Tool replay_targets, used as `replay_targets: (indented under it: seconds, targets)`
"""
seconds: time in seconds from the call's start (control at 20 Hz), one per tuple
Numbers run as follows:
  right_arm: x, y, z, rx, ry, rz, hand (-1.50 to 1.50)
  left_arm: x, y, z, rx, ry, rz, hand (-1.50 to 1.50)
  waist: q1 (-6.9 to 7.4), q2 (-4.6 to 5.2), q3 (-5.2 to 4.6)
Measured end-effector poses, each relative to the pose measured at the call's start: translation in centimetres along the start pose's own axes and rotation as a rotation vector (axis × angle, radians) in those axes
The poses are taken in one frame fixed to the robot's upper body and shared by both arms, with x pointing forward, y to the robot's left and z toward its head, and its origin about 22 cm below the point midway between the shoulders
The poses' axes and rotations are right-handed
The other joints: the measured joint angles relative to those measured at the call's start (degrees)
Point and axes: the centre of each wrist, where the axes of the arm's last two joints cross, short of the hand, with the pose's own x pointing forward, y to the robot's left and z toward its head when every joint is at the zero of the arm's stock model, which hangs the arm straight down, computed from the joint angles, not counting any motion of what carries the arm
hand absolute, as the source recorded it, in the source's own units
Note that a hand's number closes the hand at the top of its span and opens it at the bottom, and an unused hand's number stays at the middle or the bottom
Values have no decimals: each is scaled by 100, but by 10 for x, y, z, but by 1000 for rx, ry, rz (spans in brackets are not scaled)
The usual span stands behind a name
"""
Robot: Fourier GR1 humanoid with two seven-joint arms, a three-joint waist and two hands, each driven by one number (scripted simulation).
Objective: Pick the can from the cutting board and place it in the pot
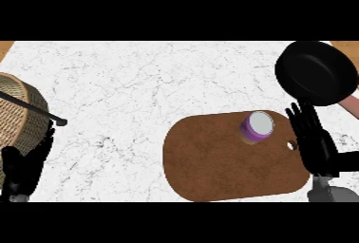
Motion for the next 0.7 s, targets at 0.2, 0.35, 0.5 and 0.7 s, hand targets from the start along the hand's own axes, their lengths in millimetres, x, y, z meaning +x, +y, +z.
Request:
replay_targets:
  seconds: [0.2,0.35,0.5,0.7]
  targets:
    - [52,-16,-15,81,-260,97,150,2,-28,5,23,-98,90,0,-49,-142,-15]
    - [110,-32,-27,118,-496,282,-150,23,-45,1,4,-216,145,0,-207,-250,-31]
    - [124,-62,-15,-66,-582,460,-150,39,-66,2,-20,-303,206,0,-223,-220,-11]
    - [108,-55,12,-59,-744,522,-150,45,-87,10,-51,-365,240,0,-120,-191,7]
